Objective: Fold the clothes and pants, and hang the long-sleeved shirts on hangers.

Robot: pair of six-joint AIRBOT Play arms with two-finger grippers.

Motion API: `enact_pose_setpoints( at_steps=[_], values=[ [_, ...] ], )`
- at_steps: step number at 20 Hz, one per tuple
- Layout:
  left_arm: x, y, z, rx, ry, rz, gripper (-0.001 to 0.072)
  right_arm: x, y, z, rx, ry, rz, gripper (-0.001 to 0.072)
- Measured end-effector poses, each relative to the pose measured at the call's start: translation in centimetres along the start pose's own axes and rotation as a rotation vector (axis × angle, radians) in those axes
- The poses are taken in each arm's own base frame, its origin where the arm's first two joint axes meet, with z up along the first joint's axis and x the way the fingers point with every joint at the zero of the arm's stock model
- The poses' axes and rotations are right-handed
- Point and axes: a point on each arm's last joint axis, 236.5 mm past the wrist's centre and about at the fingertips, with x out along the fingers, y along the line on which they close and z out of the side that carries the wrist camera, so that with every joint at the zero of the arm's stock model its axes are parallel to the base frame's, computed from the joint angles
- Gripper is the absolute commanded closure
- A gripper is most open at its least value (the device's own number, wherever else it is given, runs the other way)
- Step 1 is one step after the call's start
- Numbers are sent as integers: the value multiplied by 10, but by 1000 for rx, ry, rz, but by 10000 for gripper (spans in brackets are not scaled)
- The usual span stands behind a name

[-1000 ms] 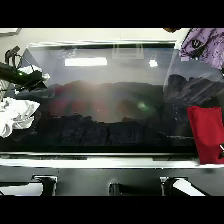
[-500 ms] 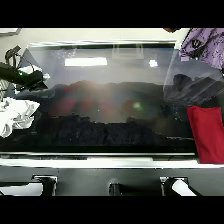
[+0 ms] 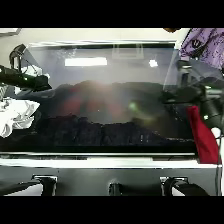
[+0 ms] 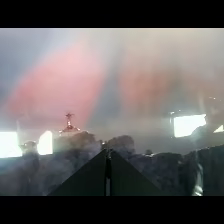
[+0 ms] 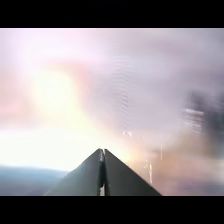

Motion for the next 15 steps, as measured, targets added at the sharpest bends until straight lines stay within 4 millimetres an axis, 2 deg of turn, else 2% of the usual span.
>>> enact_pose_setpoints(
  at_steps=[2, 5, 9, 15],
  values=[
    [-1, 1, -5, 10, -24, 13, 687, 1, 32, -2, -67, -3, 44, 677],
    [-1, 2, -15, 16, -15, 20, 687, 1, 53, -4, -107, -9, 74, 677],
    [0, 2, -22, 16, 2, 24, 687, 1, 63, -5, -128, -12, 87, 677],
    [1, 3, -25, 16, 9, 25, 687, 1, 66, -5, -132, -14, 91, 677]
  ],
)
